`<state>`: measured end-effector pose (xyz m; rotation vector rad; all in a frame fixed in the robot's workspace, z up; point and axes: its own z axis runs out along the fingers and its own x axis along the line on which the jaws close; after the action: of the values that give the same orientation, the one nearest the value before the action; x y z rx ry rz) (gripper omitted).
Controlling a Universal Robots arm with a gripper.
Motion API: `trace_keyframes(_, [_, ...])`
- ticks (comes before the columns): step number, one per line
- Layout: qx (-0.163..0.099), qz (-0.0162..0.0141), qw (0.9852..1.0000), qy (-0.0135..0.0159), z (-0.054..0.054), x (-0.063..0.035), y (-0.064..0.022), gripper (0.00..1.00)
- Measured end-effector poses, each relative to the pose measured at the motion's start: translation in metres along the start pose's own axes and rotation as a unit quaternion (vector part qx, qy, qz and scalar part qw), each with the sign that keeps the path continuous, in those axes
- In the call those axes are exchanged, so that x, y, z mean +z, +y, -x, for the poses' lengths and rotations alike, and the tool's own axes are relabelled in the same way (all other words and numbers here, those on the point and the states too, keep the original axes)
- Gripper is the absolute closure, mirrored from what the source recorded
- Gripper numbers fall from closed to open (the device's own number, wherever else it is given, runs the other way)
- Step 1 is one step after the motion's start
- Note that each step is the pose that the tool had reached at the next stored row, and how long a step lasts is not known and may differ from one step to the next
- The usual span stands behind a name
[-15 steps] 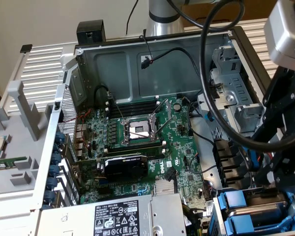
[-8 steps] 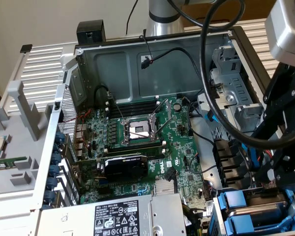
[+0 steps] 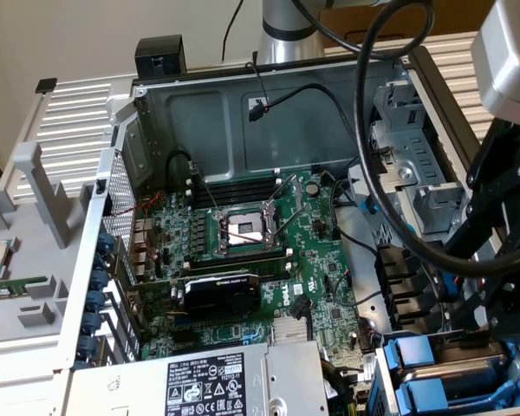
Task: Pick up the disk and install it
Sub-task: 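Insert the second disk wire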
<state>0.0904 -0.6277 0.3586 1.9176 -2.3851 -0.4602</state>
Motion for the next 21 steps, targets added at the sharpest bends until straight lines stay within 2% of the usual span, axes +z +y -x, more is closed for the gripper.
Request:
trace_keyframes(2, [0.000, 0.0001, 1.0000, -0.0005, 0.000, -0.0001, 0.0001, 0.46])
trace_keyframes(5, [-0.001, 0.0007, 1.0000, -0.0030, -0.001, 0.0004, 0.0017, 0.46])
trace_keyframes(8, [-0.001, 0.0009, 1.0000, -0.0038, -0.002, 0.0003, 0.0024, 0.46])
trace_keyframes(14, [-0.001, 0.0013, 1.0000, -0.0053, -0.011, -0.0012, 0.0006, 0.46])
trace_keyframes(18, [-0.003, 0.0027, 0.9999, -0.0110, -0.013, 0.0013, 0.0000, 0.46])
trace_keyframes(21, [-0.003, 0.0034, 0.9999, -0.0142, -0.013, 0.0037, -0.0003, 0.46])
